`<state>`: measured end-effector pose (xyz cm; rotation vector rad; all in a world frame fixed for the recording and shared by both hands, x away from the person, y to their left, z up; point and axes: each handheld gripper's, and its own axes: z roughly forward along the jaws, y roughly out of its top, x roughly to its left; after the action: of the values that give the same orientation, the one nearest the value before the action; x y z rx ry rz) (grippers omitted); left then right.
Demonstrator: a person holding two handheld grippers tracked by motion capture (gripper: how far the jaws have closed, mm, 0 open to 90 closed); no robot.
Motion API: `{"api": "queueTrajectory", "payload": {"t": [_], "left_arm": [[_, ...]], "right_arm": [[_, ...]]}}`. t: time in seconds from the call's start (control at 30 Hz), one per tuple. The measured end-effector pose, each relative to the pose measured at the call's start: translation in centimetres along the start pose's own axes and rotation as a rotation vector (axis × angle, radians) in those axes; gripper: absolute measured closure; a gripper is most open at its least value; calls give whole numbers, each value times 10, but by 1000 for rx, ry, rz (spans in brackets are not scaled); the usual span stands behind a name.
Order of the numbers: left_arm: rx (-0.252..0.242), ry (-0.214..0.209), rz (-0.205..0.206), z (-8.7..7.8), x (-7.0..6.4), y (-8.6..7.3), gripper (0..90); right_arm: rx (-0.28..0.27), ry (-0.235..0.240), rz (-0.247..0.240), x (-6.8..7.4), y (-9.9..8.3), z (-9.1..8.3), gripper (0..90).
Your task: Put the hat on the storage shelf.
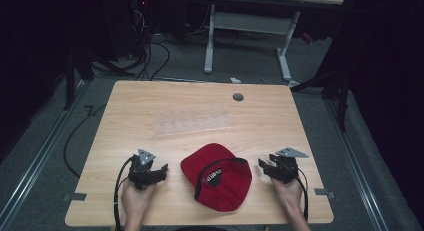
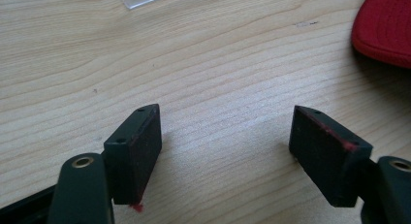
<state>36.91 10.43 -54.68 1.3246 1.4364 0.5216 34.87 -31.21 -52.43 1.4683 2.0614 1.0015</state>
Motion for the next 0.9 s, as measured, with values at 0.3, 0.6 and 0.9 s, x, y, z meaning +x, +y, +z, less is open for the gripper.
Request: {"api": "queueTrajectory", "payload": {"t": [0.3, 0.6, 0.9], "left_arm": [[1, 0, -1, 0, 0, 0, 276], [2, -1, -3, 0, 0, 0, 272], [1, -2, 0, 0, 0, 0, 268]], "right_arm": [[-72, 150, 14, -1, 2, -25, 494], [-119, 259, -57, 18, 7, -40, 410], [-90, 302, -131, 44, 22, -28, 358]]}}
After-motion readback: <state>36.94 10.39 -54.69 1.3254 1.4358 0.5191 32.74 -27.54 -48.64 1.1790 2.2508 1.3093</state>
